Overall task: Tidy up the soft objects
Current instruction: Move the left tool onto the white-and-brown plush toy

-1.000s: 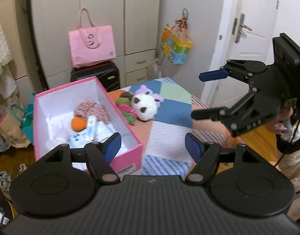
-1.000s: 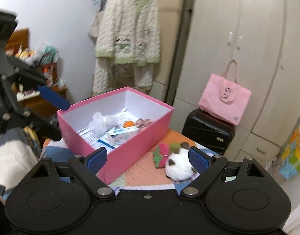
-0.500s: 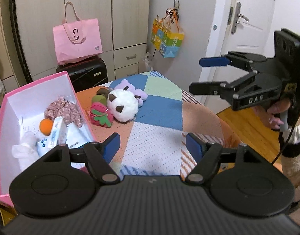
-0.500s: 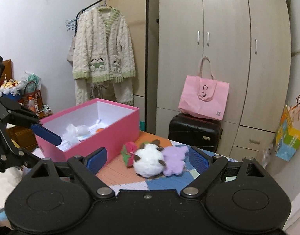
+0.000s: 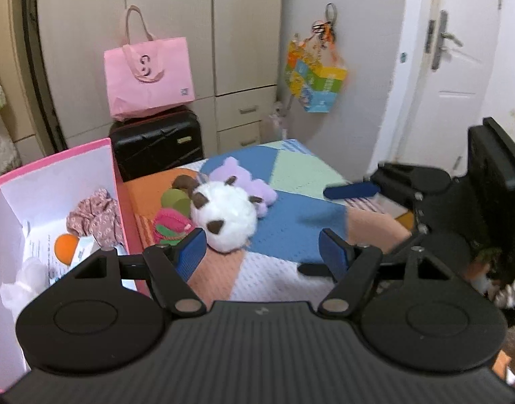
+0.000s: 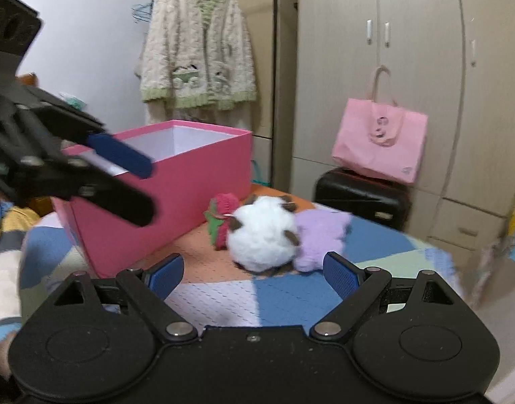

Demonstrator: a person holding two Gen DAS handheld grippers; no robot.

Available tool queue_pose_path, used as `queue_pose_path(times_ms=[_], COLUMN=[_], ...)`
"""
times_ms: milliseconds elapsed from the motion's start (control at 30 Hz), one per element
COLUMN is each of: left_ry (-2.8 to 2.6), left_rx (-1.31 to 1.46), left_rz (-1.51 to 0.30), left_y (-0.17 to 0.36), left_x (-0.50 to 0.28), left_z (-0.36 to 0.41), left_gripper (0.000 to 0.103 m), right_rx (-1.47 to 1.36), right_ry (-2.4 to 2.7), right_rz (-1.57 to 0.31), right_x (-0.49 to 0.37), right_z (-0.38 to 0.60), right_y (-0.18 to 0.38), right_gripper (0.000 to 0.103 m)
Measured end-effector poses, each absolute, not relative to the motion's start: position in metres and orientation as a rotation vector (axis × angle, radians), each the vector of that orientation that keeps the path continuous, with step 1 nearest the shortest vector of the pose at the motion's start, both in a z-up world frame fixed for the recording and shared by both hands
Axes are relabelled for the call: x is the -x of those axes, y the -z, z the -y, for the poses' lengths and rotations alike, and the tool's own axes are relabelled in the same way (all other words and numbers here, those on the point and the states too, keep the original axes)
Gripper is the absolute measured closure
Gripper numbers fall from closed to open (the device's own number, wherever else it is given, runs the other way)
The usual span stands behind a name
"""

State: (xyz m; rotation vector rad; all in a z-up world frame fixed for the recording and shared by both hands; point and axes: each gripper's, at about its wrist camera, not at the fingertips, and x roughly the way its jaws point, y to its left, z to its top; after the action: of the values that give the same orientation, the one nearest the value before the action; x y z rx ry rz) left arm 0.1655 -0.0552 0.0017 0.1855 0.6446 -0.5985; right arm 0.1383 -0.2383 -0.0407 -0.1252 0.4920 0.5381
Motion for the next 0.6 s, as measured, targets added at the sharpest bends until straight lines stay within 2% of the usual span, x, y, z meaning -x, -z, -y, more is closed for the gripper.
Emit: queue_pose_path(times_ms=[167,467,600], left_ry=[0.546,0.49,0.459], left_rx=[-0.196,-0.132,-0.137], left_rz=[-0.657,-0.734,-0.683], left_y=[0.009,0.032,0.028], left_x=[-0.189,-0.233,-0.23], left_z=[0.071,0.09,0.097], left_gripper=[0.032,0.036,0.036], right_rx=[0.022,0.114,0.136], right_ry=[-0.604,-0.531,-0.54], right_rz=[-0.53,-0.513,-0.518], right_x=[-0.161,-0.193,-0.204], right_z=[0.234,0.214,0.21], right_y=[0.056,0.071,0.074], right_gripper=[0.011,0.011,0.011])
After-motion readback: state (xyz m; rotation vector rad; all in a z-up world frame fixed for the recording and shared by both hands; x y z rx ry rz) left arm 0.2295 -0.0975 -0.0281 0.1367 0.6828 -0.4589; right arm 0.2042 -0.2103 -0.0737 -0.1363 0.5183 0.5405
